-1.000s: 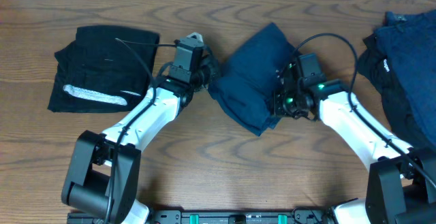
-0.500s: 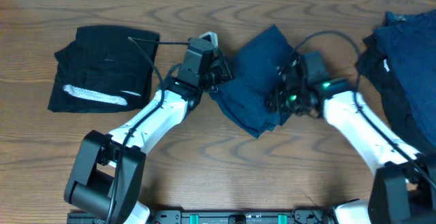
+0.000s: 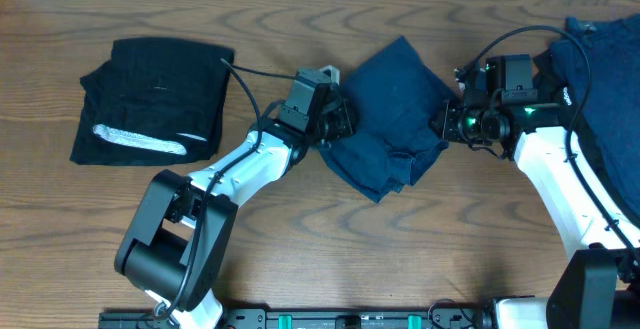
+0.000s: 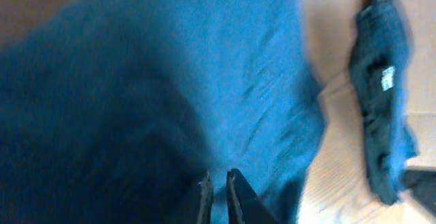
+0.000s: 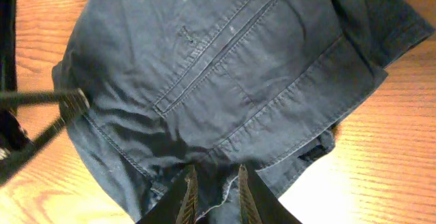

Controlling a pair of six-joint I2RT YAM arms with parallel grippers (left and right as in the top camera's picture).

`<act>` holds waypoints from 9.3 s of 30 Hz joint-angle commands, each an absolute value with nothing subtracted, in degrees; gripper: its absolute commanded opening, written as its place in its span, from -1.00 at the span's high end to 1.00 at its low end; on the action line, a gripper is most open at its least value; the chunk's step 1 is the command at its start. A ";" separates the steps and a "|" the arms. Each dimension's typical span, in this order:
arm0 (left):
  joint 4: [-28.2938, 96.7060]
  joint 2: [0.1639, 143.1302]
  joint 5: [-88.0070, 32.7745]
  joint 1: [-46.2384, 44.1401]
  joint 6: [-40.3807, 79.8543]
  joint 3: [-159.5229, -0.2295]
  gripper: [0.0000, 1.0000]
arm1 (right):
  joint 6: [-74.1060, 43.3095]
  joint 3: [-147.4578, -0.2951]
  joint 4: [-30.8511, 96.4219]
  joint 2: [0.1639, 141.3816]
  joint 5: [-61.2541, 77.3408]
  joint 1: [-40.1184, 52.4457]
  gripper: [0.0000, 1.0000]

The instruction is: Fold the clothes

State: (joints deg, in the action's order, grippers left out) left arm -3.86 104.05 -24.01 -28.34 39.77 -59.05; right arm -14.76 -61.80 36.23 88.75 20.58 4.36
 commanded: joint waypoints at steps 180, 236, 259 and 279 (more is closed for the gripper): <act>17.69 95.18 -16.03 -34.22 26.65 -62.37 0.74 | -20.53 -72.93 33.08 99.72 23.97 -10.55 -0.98; 19.84 102.89 2.35 -11.81 -2.22 -70.19 0.02 | -20.53 -72.90 33.06 99.72 23.97 -10.52 -0.99; 22.11 112.14 -9.85 -8.05 -12.43 -70.26 -0.96 | -20.53 -72.90 33.06 99.72 23.97 -10.52 -0.98; 33.80 110.19 -19.00 -9.30 -6.09 -70.28 -0.96 | -20.53 -72.90 33.06 99.72 23.97 -10.52 -0.98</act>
